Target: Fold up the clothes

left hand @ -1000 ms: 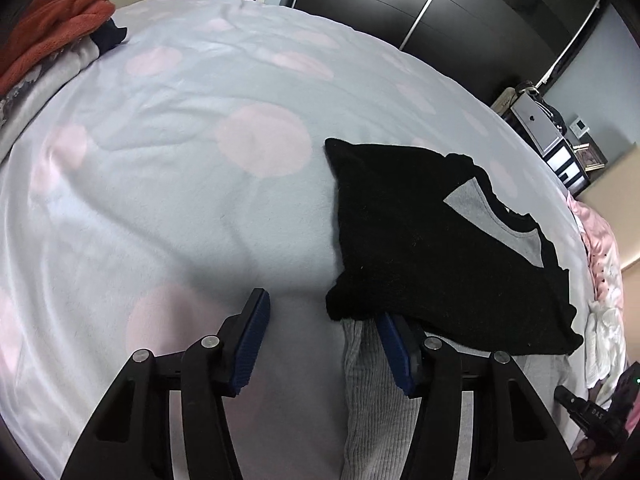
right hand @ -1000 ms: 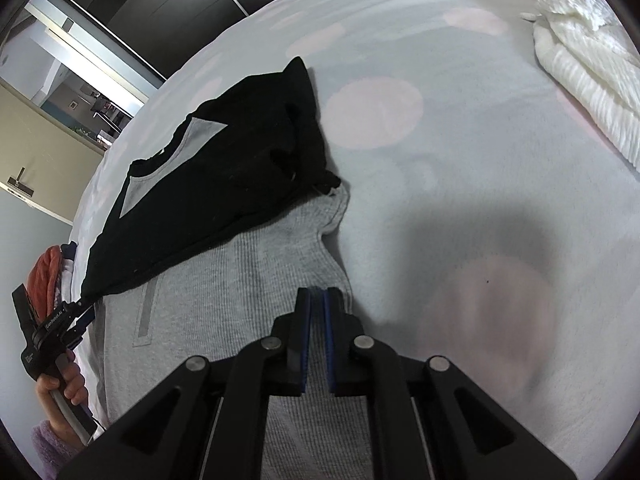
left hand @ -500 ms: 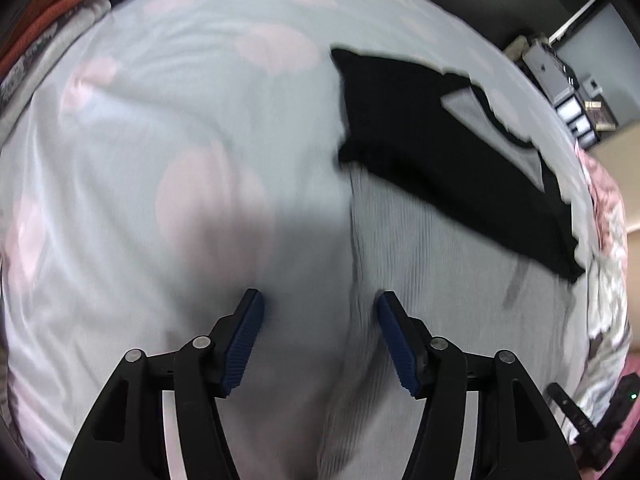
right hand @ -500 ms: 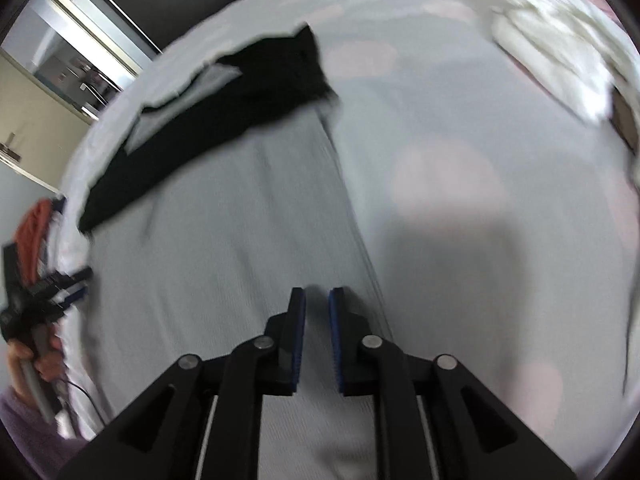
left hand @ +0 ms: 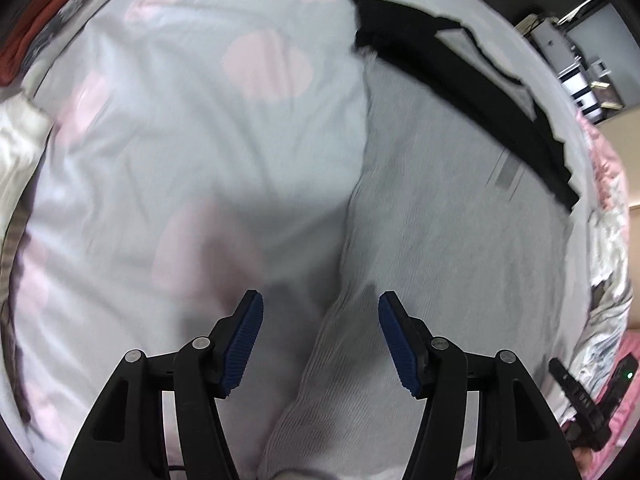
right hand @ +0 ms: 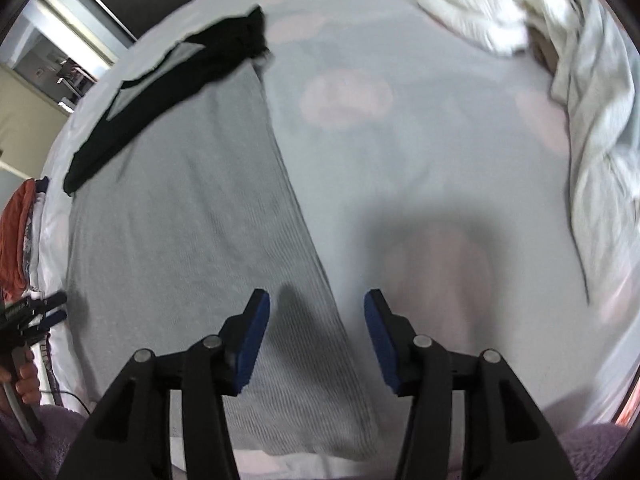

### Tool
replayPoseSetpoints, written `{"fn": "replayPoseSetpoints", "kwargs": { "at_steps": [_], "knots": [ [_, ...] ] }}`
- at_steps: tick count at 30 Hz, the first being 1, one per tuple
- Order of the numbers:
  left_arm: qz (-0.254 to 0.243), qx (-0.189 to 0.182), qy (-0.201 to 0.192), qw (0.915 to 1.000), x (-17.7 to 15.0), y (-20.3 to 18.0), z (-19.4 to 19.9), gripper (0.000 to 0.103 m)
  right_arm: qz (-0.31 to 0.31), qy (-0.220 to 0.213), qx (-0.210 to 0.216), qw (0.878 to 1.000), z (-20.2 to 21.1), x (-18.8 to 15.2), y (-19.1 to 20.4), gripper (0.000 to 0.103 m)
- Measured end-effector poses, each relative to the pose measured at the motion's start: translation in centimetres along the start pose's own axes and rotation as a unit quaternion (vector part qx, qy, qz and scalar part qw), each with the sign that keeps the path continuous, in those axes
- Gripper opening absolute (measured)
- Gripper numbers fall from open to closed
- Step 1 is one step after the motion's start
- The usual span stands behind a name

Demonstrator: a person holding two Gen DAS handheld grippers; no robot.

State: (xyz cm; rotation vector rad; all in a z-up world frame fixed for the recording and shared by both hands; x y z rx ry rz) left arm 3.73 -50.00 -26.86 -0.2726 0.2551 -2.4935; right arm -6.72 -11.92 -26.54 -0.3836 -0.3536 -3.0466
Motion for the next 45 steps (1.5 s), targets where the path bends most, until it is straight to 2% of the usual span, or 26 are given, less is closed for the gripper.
{"fn": "replayPoseSetpoints", "kwargs": {
  "at_steps": [5,12,18,20,22,28,30,32,38,45],
  "knots": [
    [-0.018,0.041,0.032,0.9985,-1.9,-0.2,-1.0,0.062,-0.02,0.017,0.004,1.0,-0.9,-0.4,-0.7,0.049],
    [-0.039,0.073,0.046,0.9955,-2.7,-0.8,-1.6,0.062,0.022,0.021,-0.013,0.999,-0.5,-1.4,0.0,0.048],
    [-0.059,0.09,0.042,0.9933,-3.2,-1.4,-1.6,0.062,0.012,0.017,-0.011,1.0,-0.1,-1.5,-0.7,0.027],
    [-0.054,0.086,0.04,0.994,-3.3,-1.1,-1.4,0.061,0.006,0.015,-0.006,1.0,0.0,-1.4,-1.0,0.018],
    [-0.051,0.08,0.038,0.9947,-3.4,-0.9,-1.2,0.058,0.003,0.013,-0.003,1.0,0.2,-1.4,-1.1,0.013],
    [-0.052,0.047,0.034,0.997,-3.6,-1.1,-0.7,0.036,-0.003,0.005,0.008,1.0,0.7,-1.3,-1.7,0.007],
    [-0.052,0.036,0.033,0.9975,-3.7,-1.1,-0.5,0.023,-0.01,-0.001,0.018,1.0,1.1,-1.2,-2.1,0.007],
    [-0.052,0.025,0.032,0.9978,-3.7,-1.2,-0.3,0.016,-0.018,-0.004,0.032,0.999,1.4,-1.2,-2.4,0.007],
    [-0.049,-0.002,0.004,0.9988,-3.7,-1.3,1.0,0.005,-0.033,-0.009,0.06,0.998,2.4,-1.6,-3.1,0.007],
    [-0.045,-0.03,-0.037,0.9979,-3.5,-1.4,2.8,0.004,-0.042,-0.045,0.086,0.994,2.5,-0.1,-2.5,0.007]
  ]
}}
Point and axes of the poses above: each gripper's, at about its wrist camera, not at the fingertips, and z roughly against the way its jaws point, y to its left, x to its top, the point moved 4 cm from there along -z, roughly the way its jaws point, and after that the axes turned 2 degrees about -y, right-handed, at the moved point
